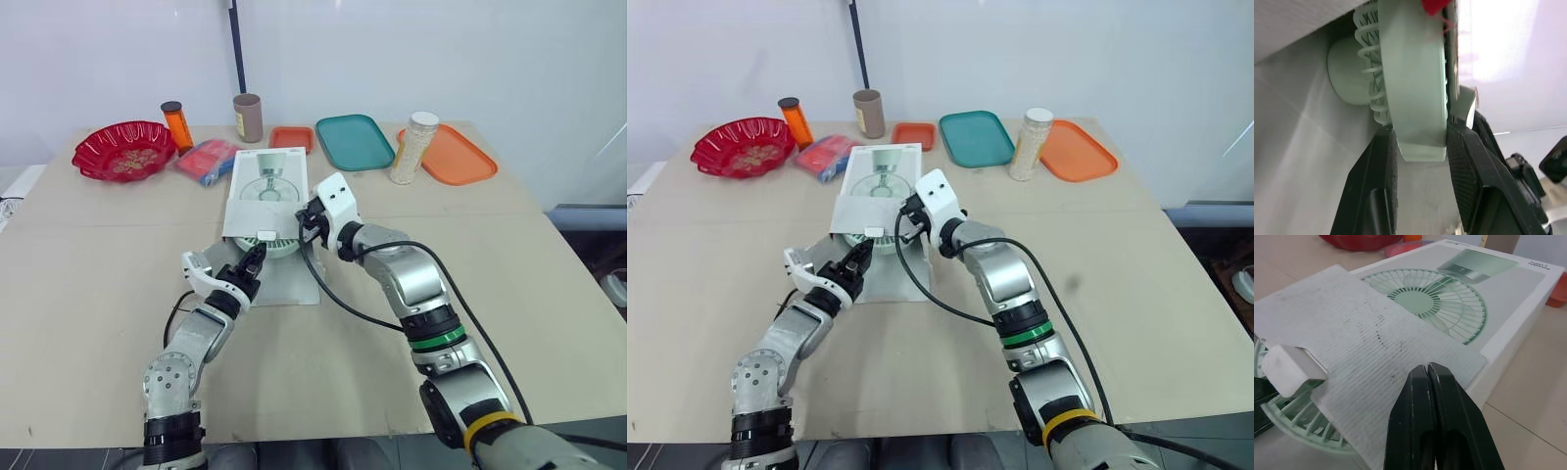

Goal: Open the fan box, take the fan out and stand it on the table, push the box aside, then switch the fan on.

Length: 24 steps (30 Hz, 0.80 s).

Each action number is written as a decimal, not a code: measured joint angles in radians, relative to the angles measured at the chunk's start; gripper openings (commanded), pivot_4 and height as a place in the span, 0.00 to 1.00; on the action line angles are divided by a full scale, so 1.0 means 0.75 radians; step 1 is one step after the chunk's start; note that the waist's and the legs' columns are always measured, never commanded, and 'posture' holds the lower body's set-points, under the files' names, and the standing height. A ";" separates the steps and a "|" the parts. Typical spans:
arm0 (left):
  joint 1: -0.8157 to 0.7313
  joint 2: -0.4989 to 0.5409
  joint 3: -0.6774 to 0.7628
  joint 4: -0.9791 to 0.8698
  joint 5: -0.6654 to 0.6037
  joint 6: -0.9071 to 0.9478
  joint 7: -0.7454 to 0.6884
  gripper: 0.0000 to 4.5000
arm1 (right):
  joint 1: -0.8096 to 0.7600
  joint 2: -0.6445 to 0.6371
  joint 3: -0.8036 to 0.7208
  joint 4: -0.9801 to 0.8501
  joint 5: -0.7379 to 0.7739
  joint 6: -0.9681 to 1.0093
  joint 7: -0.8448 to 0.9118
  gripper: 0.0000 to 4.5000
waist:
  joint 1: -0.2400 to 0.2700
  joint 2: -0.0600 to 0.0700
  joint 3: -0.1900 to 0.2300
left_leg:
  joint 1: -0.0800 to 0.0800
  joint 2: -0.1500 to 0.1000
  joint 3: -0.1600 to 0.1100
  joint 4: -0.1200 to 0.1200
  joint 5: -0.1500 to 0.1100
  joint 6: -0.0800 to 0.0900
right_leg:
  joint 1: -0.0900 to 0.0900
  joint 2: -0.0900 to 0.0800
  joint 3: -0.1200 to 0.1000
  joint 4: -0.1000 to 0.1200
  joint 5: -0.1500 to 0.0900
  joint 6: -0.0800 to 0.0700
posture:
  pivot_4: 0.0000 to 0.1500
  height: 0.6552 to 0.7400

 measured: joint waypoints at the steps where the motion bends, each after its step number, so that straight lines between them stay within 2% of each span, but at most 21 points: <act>1: 0.012 0.003 -0.008 -0.006 -0.005 0.001 0.004 0.22 | 0.008 0.002 0.000 -0.003 -0.001 0.003 -0.005 0.00 | 0.000 0.000 -0.004 | 0.001 0.000 0.000 0.000 0.000 0.000 | 0.001 0.000 0.000 0.000 0.000 0.000 | 1.00 1.00; 19: 0.114 0.010 -0.046 -0.115 -0.084 -0.011 0.093 0.22 | 0.041 0.023 0.013 -0.051 -0.024 0.028 -0.021 0.00 | 0.002 0.001 -0.016 | 0.004 0.000 0.001 -0.001 -0.001 0.000 | 0.003 0.001 0.002 -0.001 -0.001 0.000 | 1.00 1.00; 24: 0.244 0.016 -0.055 -0.236 -0.149 0.019 0.118 0.22 | 0.051 0.028 0.027 -0.068 -0.025 0.036 -0.021 0.00 | 0.001 0.001 -0.016 | 0.004 0.001 0.001 -0.001 -0.003 -0.001 | 0.003 0.002 0.003 -0.002 -0.001 0.000 | 1.00 1.00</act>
